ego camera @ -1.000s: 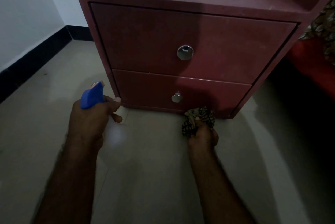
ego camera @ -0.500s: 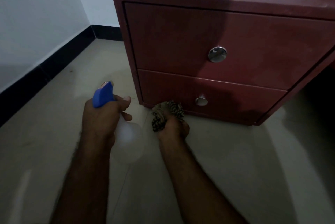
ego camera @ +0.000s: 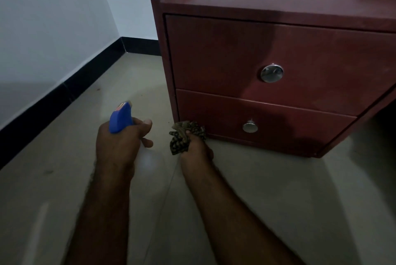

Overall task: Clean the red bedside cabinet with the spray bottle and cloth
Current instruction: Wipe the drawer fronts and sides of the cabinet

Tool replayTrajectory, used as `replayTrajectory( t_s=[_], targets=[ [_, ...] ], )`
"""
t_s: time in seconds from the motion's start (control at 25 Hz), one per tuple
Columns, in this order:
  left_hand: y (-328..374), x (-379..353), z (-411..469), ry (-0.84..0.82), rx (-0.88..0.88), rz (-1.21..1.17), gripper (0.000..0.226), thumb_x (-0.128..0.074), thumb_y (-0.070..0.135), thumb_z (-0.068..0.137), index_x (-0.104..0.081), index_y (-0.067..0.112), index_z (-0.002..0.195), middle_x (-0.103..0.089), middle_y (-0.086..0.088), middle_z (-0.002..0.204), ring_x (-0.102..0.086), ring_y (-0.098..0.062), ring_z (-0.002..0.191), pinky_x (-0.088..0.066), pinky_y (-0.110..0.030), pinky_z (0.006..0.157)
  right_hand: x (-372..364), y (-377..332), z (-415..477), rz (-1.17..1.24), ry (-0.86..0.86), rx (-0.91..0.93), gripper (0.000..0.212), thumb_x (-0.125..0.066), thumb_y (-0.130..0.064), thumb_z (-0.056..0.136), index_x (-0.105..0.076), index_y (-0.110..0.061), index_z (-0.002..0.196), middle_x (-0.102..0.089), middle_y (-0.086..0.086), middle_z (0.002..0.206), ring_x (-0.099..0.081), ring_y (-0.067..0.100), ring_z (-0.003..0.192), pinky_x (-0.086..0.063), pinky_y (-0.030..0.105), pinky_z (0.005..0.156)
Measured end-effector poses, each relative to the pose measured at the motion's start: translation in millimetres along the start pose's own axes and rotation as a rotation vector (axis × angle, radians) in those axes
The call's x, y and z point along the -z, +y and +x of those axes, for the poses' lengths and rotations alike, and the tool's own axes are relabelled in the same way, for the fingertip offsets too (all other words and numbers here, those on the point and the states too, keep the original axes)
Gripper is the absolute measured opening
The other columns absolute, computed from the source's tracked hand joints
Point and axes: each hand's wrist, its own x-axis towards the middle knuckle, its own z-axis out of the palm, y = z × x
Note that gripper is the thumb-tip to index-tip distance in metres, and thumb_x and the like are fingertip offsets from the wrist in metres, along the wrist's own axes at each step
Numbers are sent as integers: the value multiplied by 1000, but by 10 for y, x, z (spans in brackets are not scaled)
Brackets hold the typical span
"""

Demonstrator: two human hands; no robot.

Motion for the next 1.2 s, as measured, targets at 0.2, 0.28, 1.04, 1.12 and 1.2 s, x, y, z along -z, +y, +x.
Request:
replayTrajectory(
  t_s=[0.2,0.28,1.04,1.12,1.2],
  targets=[
    [64,39,-24,38,-9,-12,12,-79,17,83,-67,18,82,-71,-6,91,-71,-25,68,-60,-55,84,-206,-40,-168,172,-200,-30,39,-68,1,92,-65,-7,130,-69,12,126,-69,17,98,-58,29,86],
    [116,36,-46,42,-17,-25,12,-79,17,82,-67,17,82,-72,-7,93,-71,-25,68,-60,-54,83,-209,-111,-218,226,-376,-93,37,-58,-9,101,-62,-14,137,-67,3,125,-68,-2,91,-54,11,77],
    [408,-313,-445,-74,-23,-35,12,-76,17,86,-65,21,84,-71,-8,101,-70,-27,76,-57,-58,86,649,-1514,-413,311,-277,168,31,-63,-1,92,-70,0,123,-73,15,116,-74,24,95,-60,29,73],
    [435,-374,-519,-97,-23,-52,14,-75,14,86,-65,23,84,-71,-6,95,-69,-27,74,-57,-60,88,869,-1719,-400,406,-290,146,25,-58,-1,95,-72,-2,117,-74,12,109,-74,18,79,-58,22,58],
    [470,-427,-595,-119,-26,-70,15,-75,13,86,-65,24,83,-69,-2,87,-69,-26,72,-56,-62,91,1143,-1902,-329,503,-346,138,33,-55,-1,97,-68,-7,127,-72,8,118,-71,16,89,-59,21,66]
  ],
)
